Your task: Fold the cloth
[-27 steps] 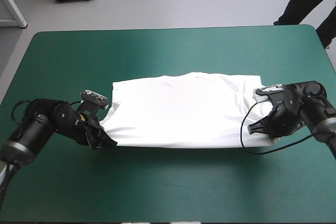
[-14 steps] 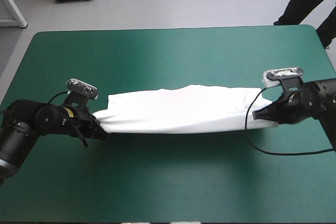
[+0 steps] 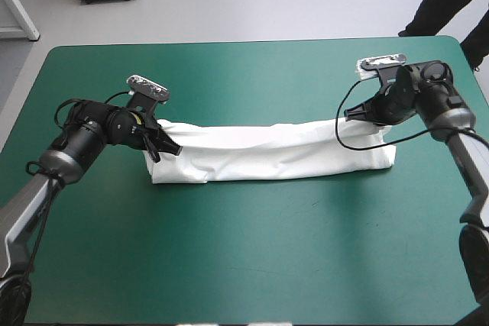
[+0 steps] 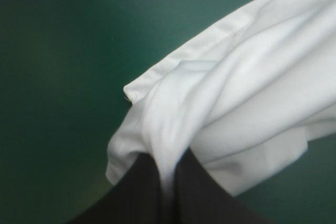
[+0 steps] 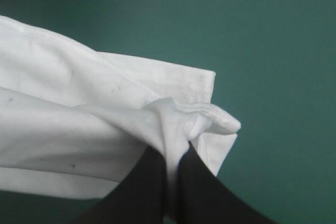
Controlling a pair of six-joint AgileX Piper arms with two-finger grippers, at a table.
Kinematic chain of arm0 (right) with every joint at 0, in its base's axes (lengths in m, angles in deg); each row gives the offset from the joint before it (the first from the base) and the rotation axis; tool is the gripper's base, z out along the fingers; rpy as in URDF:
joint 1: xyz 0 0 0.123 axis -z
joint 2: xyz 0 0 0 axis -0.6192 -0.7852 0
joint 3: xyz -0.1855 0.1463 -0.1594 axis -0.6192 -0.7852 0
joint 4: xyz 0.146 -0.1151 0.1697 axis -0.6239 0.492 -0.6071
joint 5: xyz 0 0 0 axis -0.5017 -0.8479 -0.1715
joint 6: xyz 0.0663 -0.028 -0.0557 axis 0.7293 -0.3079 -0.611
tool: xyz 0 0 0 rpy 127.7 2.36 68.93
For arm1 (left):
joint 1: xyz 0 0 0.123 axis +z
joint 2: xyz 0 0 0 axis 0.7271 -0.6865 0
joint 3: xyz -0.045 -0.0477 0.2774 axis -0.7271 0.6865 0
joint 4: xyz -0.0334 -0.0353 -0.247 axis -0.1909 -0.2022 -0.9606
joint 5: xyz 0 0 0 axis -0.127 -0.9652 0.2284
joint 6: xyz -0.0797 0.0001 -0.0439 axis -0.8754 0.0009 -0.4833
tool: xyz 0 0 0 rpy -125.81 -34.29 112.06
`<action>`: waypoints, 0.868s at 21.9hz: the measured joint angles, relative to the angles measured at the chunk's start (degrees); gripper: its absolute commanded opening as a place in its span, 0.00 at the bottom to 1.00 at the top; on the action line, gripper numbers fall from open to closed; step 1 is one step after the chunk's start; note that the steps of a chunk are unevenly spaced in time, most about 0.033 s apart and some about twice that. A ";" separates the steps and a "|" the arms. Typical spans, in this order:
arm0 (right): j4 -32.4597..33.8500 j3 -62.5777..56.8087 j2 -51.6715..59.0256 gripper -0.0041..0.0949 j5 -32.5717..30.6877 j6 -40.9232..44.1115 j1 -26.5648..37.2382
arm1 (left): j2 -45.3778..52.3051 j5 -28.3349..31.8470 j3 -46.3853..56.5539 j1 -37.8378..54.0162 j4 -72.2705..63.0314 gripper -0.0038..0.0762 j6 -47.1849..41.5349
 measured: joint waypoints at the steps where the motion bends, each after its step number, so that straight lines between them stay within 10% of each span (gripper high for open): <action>1: 0.06 0.57 -1.69 0.03 0.36 0.03 0.00 | -1.15 0.54 -0.07 0.00 0.06 0.02 0.00; 11: 1.42 3.55 -13.22 0.09 2.67 -1.37 0.00 | -12.50 3.78 -0.13 0.00 1.95 0.03 -0.85; 15: 1.29 5.77 -13.22 0.36 0.37 -2.97 0.00 | -12.73 2.48 -0.68 0.00 2.55 0.27 -1.03; 19: -1.25 10.79 -11.21 0.42 -3.50 -3.76 0.57 | -12.69 -8.77 -7.55 0.00 4.42 0.45 -1.49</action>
